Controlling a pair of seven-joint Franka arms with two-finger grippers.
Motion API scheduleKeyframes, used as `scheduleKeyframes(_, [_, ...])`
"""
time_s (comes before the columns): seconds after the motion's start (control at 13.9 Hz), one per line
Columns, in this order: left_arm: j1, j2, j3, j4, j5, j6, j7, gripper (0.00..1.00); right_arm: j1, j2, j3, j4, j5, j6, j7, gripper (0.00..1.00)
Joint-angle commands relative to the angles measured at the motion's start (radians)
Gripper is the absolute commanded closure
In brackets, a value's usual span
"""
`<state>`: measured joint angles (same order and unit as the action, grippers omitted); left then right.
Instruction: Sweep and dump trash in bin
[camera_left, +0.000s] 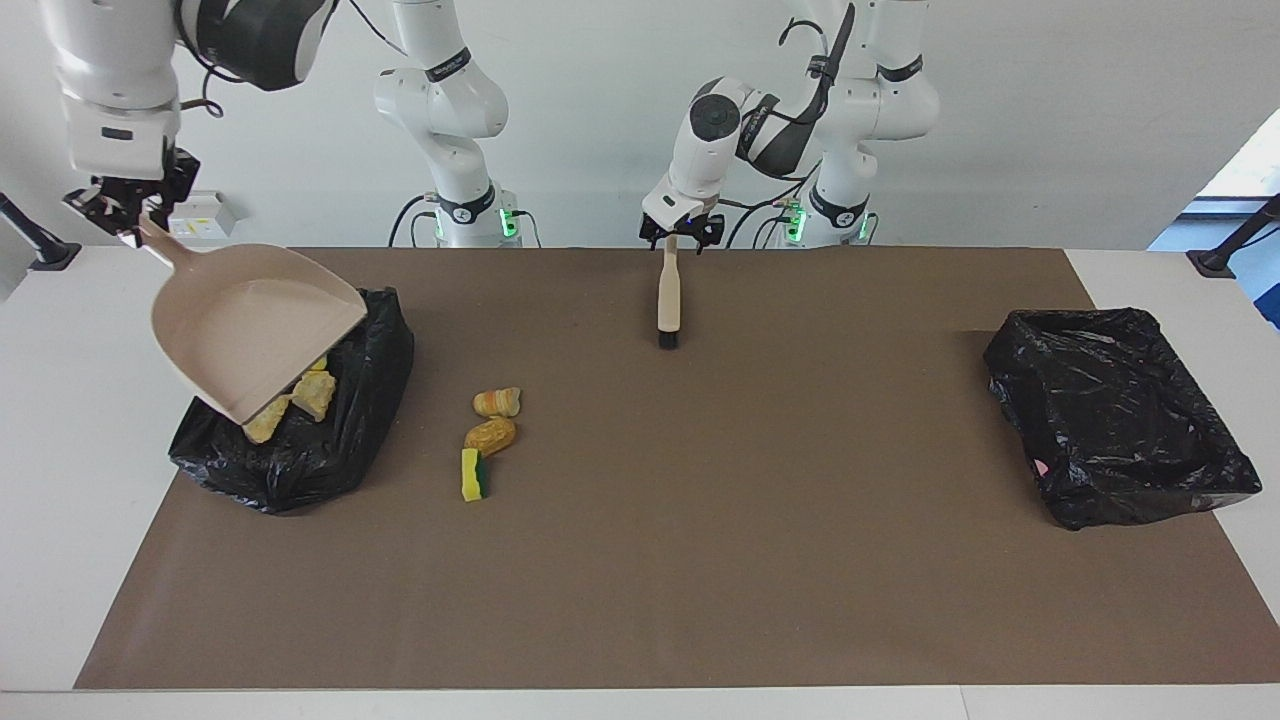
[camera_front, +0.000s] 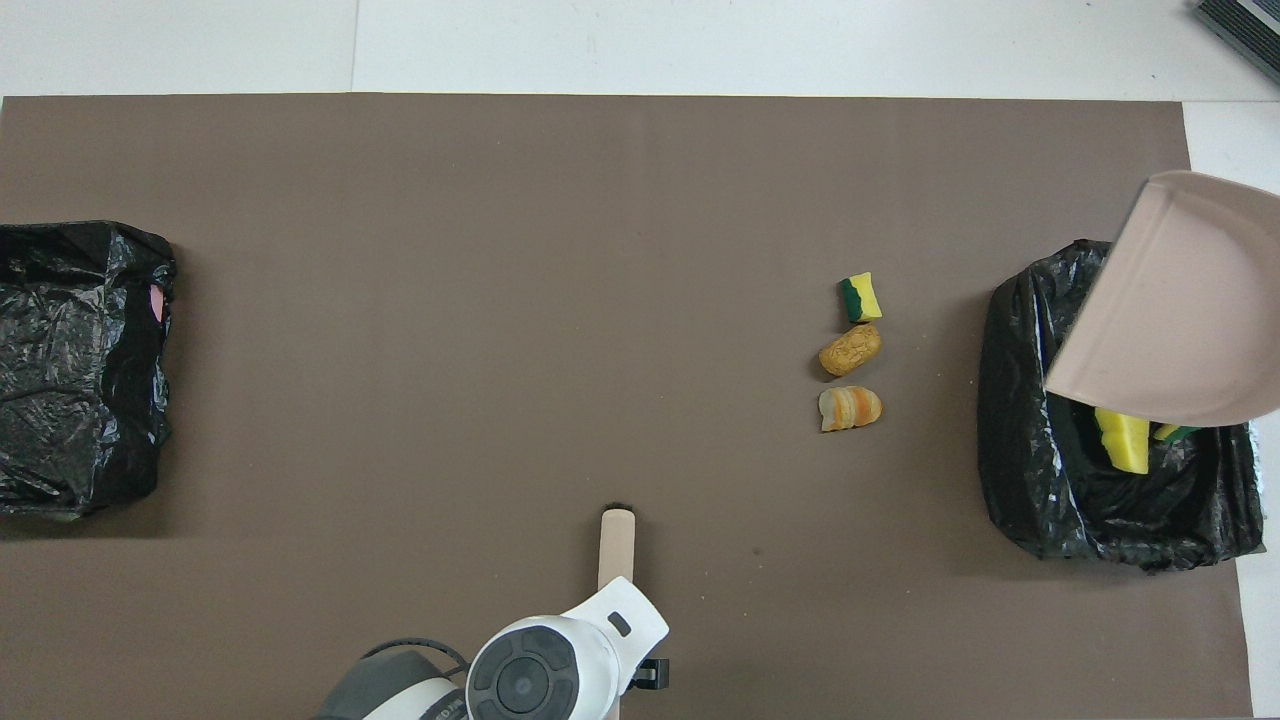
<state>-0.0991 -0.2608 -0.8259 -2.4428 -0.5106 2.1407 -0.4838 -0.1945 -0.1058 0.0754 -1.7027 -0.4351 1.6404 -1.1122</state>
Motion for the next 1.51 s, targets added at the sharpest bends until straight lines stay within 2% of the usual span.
scheduleKeyframes(0.0, [-0.005, 0.015, 0.111, 0.083, 0.131, -0.028, 0.045, 0.0, 0.097, -0.002, 0.041, -0.005, 0.067, -0.056, 0.301, 1.0])
scheduleKeyframes(0.22, [-0.014, 0.043, 0.29, 0.232, 0.273, -0.148, 0.109, 0.0, 0.222, 0.032, 0.041, -0.011, 0.165, -0.063, 0.659, 1.0])
scheduleKeyframes(0.36, [-0.046, 0.083, 0.414, 0.338, 0.358, -0.237, 0.184, 0.0, 0.292, 0.087, 0.041, -0.006, 0.229, -0.053, 0.884, 1.0])
scheduleKeyframes(0.58, [-0.05, 0.156, 0.494, 0.494, 0.469, -0.324, 0.194, 0.0, 0.41, 0.179, 0.041, 0.009, 0.297, -0.04, 1.206, 1.0])
scheduleKeyframes(0.72, [-0.05, 0.201, 0.542, 0.583, 0.497, -0.352, 0.208, 0.0, 0.486, 0.285, 0.041, 0.096, 0.329, 0.004, 1.384, 1.0])
scheduleKeyframes(0.94, [-0.1, 0.216, 0.703, 0.652, 0.514, -0.357, 0.287, 0.0, 0.549, 0.403, 0.041, 0.175, 0.394, 0.081, 1.538, 1.0])
scheduleKeyframes(1.08, [-0.076, 0.218, 0.718, 0.695, 0.515, -0.358, 0.336, 0.0, 0.59, 0.477, 0.043, 0.225, 0.438, 0.139, 1.667, 1.0])
scheduleKeyframes(1.3, [0.011, 0.219, 0.722, 0.812, 0.517, -0.477, 0.471, 0.0, 0.671, 0.576, 0.043, 0.29, 0.455, 0.211, 1.804, 1.0])
scheduleKeyframes(1.44, [0.025, 0.219, 0.725, 0.855, 0.515, -0.524, 0.519, 0.0, 0.722, 0.65, 0.041, 0.333, 0.455, 0.258, 1.85, 1.0])
